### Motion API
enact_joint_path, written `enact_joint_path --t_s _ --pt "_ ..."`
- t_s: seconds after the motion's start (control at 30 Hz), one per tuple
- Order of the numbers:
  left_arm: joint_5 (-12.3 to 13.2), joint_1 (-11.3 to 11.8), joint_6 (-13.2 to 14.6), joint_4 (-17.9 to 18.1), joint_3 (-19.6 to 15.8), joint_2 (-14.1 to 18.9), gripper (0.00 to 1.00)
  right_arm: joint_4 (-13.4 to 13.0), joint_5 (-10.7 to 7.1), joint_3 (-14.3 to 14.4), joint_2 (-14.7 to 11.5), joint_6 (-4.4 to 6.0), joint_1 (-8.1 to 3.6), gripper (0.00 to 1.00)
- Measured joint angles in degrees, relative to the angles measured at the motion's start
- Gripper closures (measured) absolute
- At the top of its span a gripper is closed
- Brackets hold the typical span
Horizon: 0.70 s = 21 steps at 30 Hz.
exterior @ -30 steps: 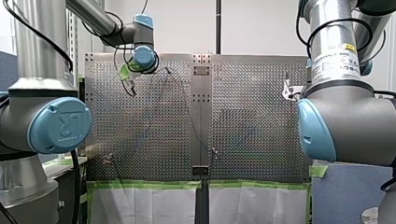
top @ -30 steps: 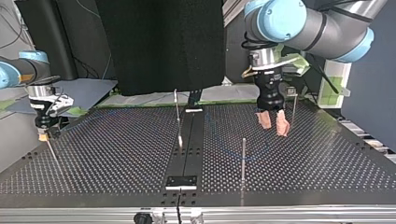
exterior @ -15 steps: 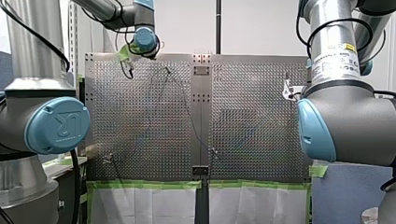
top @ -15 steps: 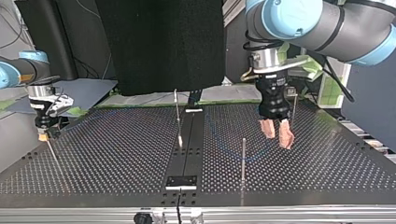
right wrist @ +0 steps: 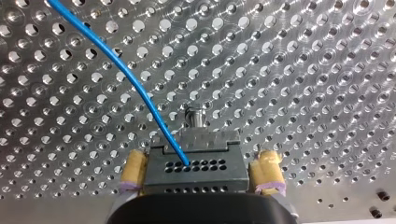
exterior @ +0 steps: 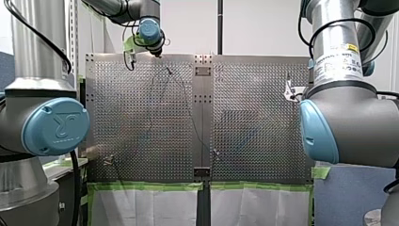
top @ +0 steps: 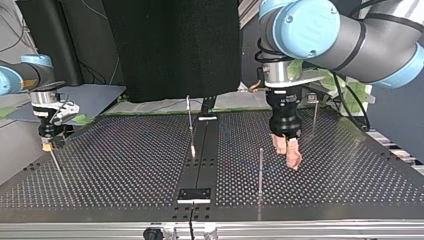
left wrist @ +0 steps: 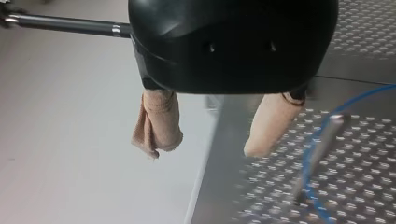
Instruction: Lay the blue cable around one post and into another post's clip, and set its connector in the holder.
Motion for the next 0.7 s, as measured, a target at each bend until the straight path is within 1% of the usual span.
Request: enact_joint_path --t_s 0.17,0.27,0.47,0.7 --pt "-1.59 -0.91 3.12 -3.09 0.22 -0.74 0.02 0.01 0.00 0.00 0.00 0.00 0.02 0.00" --pt "-2.11 -1.36 5.03 -5.02 0.22 -0.76 0.02 0.01 0.00 -0.01 0.00 0.00 0.03 0.00" --pt "-2.11 -1.98 8.75 -8.74 0.29 -0.75 0.02 0.00 -0.01 -0.01 0.00 0.00 -0.01 0.00" --pt "-2.19 -2.13 12.61 -12.61 0.32 -0.75 0.02 -0.03 0.07 -0.01 0.00 0.00 -0.07 0.00"
